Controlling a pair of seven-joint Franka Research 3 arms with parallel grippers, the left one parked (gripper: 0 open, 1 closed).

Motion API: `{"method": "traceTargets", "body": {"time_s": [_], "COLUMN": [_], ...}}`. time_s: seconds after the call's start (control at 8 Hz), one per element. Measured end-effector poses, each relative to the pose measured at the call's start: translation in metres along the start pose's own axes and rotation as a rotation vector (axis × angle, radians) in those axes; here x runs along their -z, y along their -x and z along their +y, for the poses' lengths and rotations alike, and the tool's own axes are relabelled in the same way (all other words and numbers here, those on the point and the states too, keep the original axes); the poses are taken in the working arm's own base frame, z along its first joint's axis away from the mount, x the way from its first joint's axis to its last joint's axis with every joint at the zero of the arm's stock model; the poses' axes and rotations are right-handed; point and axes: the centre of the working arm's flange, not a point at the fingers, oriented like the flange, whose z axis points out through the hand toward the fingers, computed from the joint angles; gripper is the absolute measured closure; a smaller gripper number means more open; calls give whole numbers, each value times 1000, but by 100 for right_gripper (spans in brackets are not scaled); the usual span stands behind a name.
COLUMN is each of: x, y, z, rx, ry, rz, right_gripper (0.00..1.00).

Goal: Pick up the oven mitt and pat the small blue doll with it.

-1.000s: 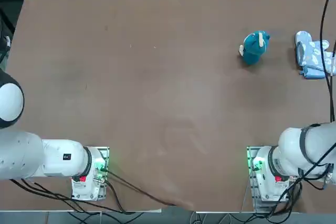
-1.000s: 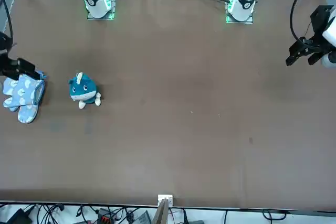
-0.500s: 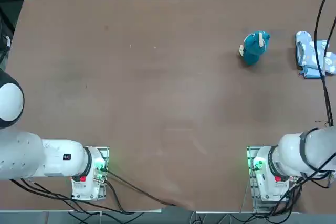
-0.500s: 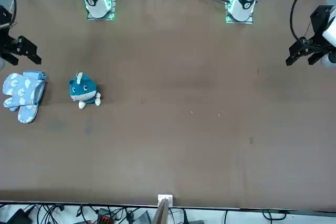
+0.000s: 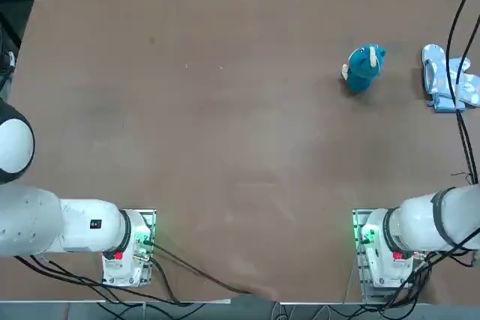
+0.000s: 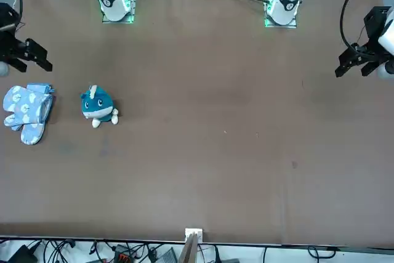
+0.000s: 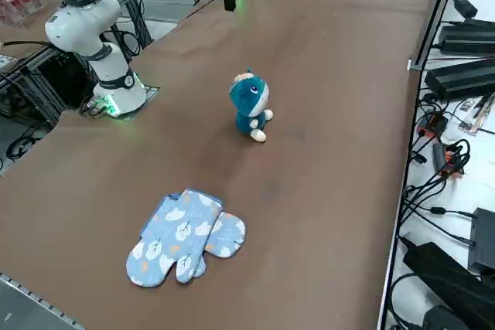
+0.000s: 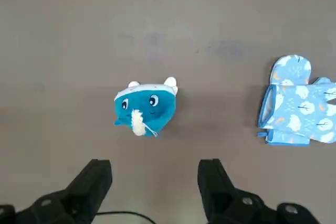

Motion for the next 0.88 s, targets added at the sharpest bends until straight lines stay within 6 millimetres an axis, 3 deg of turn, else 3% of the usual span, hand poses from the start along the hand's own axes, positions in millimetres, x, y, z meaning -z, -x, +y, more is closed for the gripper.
{"method": "traceTargets", "body": {"time_s": [0.88], "x": [9], "y": [3], "z": [3], "rx": [-5], "ry": [-39], "rz": [42], "right_gripper": [0]}}
